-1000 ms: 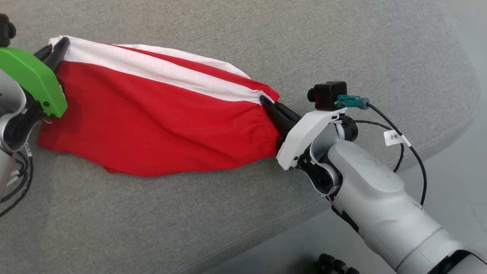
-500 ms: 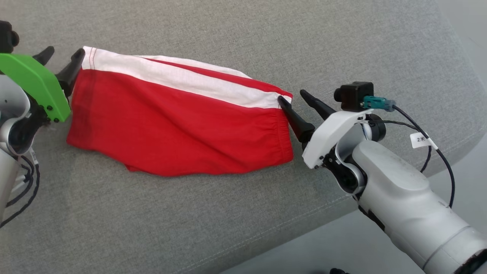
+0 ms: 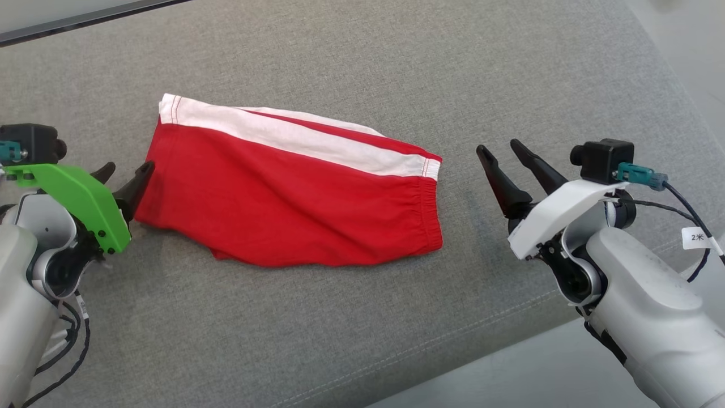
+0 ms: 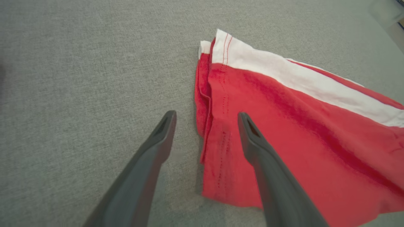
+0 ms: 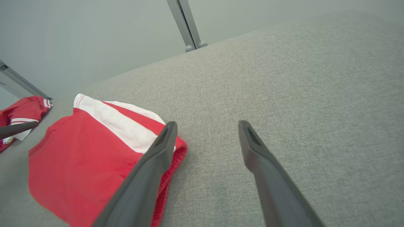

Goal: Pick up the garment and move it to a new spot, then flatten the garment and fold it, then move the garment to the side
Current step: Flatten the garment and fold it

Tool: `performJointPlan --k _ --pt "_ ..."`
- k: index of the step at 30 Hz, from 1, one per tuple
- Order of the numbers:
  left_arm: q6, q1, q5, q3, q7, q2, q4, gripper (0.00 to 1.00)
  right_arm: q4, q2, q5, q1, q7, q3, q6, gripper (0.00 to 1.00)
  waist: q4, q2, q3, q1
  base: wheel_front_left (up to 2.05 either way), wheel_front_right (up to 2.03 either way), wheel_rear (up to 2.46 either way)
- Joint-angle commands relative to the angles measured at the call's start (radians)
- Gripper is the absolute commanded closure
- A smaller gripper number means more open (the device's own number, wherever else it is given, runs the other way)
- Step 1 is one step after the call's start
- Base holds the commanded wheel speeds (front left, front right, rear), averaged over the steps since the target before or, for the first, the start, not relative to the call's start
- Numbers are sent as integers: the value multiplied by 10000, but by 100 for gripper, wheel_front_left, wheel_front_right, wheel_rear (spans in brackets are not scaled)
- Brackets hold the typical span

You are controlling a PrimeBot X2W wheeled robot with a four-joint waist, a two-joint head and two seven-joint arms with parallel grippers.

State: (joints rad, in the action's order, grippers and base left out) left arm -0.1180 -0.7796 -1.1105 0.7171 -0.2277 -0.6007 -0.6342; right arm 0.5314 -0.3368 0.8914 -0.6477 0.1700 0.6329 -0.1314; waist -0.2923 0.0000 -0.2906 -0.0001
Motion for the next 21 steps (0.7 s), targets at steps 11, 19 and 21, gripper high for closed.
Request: performJointPlan --k 11,19,21 --pt "384 332 -236 -263 212 -194 -96 0 -1247 245 -777 691 -377 -1039 12 0 -570 0 -701 1 0 0 0" --pt "464 598 -82 -53 464 266 -450 0 -1744 514 -1275 1159 -746 -1676 12 0 -587 0 -725 1 0 0 0" --pt "478 660 -13 20 606 442 -585 0 -1874 575 -1398 1258 -817 -1825 12 0 -537 0 -702 1 0 0 0"
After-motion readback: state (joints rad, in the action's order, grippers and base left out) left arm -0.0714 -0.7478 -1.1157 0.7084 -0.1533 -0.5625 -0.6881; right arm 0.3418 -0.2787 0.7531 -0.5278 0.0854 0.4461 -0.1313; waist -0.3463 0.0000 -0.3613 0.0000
